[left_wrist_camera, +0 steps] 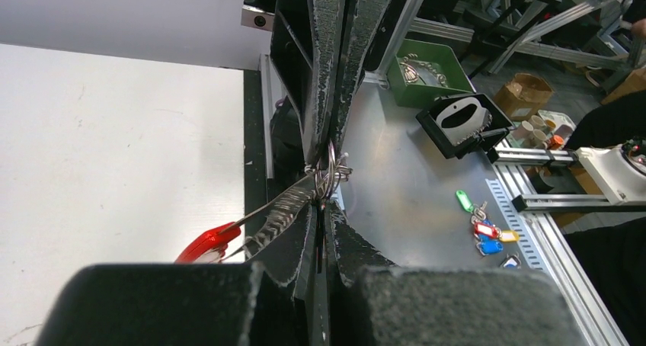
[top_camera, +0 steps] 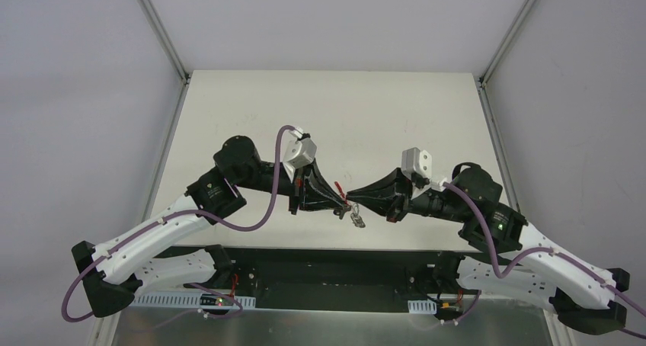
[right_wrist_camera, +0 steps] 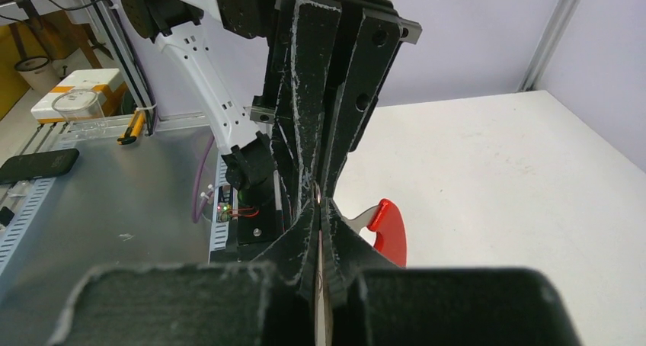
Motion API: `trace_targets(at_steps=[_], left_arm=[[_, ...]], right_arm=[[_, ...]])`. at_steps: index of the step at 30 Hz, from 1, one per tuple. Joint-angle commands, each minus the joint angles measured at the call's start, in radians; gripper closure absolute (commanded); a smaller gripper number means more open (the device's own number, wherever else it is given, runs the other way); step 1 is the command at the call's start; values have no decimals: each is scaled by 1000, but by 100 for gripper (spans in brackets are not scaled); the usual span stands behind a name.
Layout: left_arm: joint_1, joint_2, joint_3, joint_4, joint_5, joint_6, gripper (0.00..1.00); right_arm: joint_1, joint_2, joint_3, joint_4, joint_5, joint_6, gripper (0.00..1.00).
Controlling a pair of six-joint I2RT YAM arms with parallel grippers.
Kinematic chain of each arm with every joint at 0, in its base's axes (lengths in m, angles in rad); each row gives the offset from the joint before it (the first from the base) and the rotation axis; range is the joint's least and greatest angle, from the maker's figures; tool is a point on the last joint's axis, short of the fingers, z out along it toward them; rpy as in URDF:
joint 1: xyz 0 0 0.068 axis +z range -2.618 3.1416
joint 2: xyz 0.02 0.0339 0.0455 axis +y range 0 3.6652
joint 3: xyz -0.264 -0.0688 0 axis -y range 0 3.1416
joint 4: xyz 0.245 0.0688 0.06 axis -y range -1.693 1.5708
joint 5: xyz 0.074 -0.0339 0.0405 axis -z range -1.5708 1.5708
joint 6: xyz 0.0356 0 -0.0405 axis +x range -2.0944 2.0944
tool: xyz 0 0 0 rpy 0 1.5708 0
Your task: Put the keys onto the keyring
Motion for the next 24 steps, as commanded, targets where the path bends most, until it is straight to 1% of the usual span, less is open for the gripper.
trace_targets(at_steps=[1, 3, 5, 12, 18, 24], left_arm=[[-10, -7, -1, 35, 48, 9, 100], [-10, -8, -1, 36, 42, 9, 100], [-10, -12, -2, 35, 36, 7, 97], [-9, -84, -11, 29, -28, 11, 69], [-9, -136, -13, 25, -69, 23, 56], [-9, -131, 1, 45, -86, 28, 55]], right_arm=[[5, 2, 14, 211, -50, -9, 100], [7, 8, 19, 211, -61, -1, 100], [7, 10, 19, 210, -68, 9, 100], [8, 4, 23, 173, -61, 27, 100], [10, -8, 21, 157, -59, 31, 100], [12, -13, 14, 167, -67, 43, 100]])
